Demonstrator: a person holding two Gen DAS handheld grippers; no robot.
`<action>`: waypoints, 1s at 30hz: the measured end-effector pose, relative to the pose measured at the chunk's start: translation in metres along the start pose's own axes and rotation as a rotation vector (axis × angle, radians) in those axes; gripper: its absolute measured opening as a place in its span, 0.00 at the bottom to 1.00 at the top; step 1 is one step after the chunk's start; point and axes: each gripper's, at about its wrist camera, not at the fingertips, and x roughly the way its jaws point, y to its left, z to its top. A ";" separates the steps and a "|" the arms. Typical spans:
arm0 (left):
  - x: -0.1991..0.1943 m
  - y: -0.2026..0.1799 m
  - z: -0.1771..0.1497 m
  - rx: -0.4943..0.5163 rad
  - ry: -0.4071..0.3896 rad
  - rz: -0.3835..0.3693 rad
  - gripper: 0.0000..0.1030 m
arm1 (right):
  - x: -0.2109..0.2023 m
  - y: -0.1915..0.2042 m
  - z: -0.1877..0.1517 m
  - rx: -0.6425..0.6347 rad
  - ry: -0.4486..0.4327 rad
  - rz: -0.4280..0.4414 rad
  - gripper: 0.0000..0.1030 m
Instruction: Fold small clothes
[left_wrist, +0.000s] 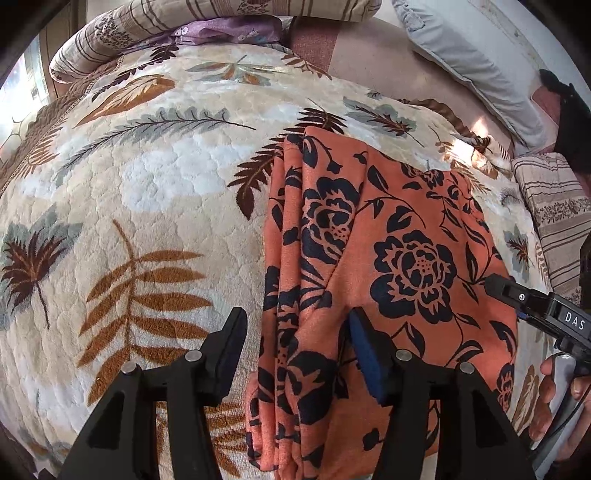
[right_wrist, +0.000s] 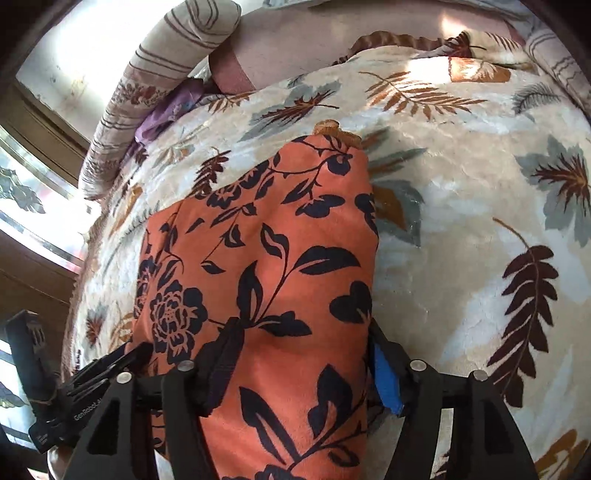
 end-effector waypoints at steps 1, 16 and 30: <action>-0.008 0.004 0.001 -0.025 -0.007 -0.025 0.57 | -0.005 -0.003 -0.002 0.013 -0.015 0.015 0.69; 0.005 -0.010 0.005 0.067 -0.010 -0.136 0.27 | -0.010 0.034 -0.002 -0.201 -0.024 -0.027 0.36; 0.041 -0.083 0.009 0.160 0.039 -0.043 0.66 | -0.051 -0.094 0.023 0.104 -0.103 -0.220 0.71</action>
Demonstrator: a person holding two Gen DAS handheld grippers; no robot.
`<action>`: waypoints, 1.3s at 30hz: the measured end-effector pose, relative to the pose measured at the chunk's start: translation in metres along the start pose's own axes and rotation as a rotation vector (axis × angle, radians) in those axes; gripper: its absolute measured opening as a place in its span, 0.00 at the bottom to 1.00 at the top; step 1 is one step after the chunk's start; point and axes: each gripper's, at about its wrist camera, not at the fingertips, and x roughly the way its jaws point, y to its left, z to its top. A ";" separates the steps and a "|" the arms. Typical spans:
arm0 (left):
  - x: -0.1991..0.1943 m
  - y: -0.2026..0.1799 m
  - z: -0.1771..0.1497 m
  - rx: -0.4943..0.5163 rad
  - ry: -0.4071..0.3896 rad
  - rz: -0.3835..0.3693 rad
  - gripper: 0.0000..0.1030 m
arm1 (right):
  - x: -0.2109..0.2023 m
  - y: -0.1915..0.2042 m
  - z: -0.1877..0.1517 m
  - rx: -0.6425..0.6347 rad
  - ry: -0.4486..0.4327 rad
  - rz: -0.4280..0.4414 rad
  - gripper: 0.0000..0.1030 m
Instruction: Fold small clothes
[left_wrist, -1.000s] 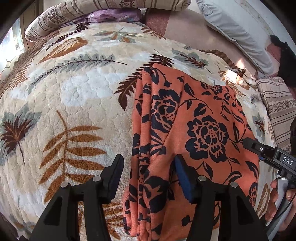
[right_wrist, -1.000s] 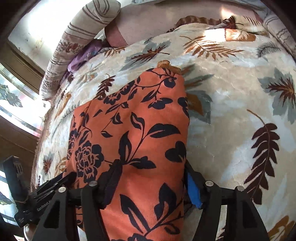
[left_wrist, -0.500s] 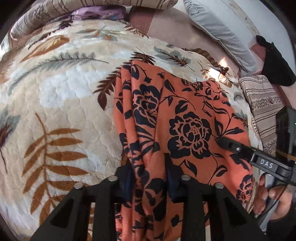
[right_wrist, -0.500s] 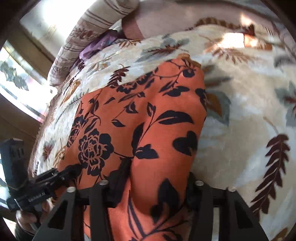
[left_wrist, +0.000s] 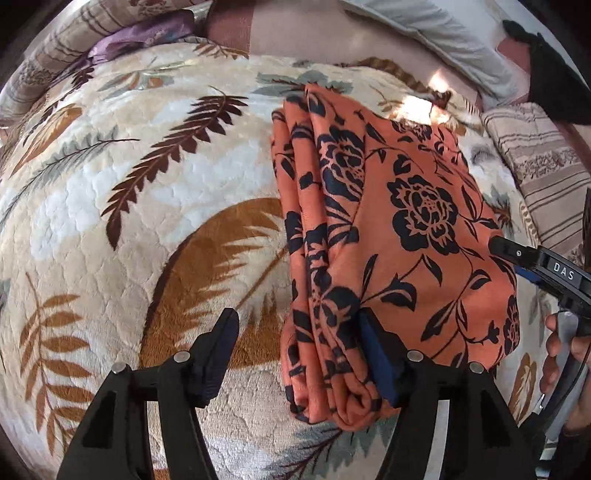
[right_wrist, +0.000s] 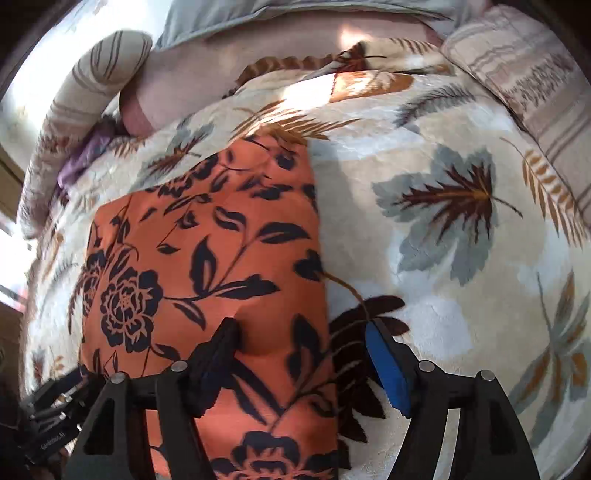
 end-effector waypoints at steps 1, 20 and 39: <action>-0.006 0.002 -0.004 -0.008 -0.015 0.008 0.66 | -0.011 -0.002 -0.005 0.012 -0.043 0.008 0.71; -0.098 -0.001 -0.037 -0.023 -0.165 0.139 0.79 | -0.113 0.071 -0.076 -0.114 -0.142 0.111 0.92; -0.179 -0.056 -0.062 0.018 -0.334 0.202 0.89 | -0.173 0.080 -0.113 -0.289 -0.257 -0.134 1.00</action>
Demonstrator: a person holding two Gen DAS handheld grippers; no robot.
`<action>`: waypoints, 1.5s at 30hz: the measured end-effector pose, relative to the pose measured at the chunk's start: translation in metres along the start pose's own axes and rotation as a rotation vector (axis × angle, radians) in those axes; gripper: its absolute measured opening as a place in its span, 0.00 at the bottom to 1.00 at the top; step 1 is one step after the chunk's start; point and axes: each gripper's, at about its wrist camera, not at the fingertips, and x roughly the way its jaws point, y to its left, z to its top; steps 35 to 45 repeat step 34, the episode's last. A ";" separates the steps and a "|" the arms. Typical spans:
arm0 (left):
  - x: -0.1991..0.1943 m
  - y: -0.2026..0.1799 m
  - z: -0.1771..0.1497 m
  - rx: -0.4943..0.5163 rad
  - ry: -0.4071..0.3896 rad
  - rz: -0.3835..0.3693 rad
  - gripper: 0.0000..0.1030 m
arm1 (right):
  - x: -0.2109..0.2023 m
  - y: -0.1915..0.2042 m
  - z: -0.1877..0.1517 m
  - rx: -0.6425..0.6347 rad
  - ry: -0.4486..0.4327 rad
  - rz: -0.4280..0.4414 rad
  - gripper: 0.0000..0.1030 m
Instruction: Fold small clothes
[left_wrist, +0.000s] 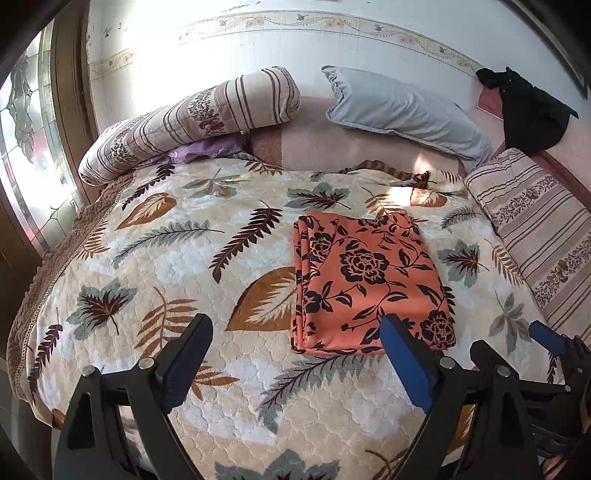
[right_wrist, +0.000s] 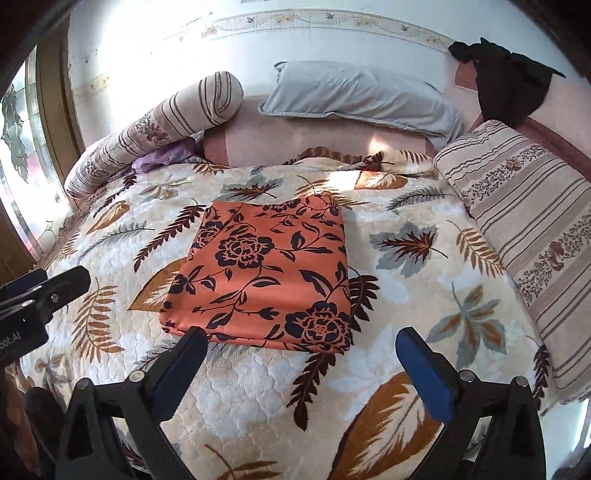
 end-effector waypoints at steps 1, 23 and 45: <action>0.000 -0.001 0.001 0.000 -0.001 0.008 0.89 | -0.001 0.000 0.000 -0.005 -0.004 -0.007 1.00; 0.017 -0.010 0.019 -0.003 -0.014 0.027 0.91 | 0.008 0.001 0.017 -0.031 0.003 -0.004 1.00; 0.039 -0.014 0.031 0.026 0.001 0.034 0.91 | 0.027 0.004 0.026 -0.041 0.019 0.002 1.00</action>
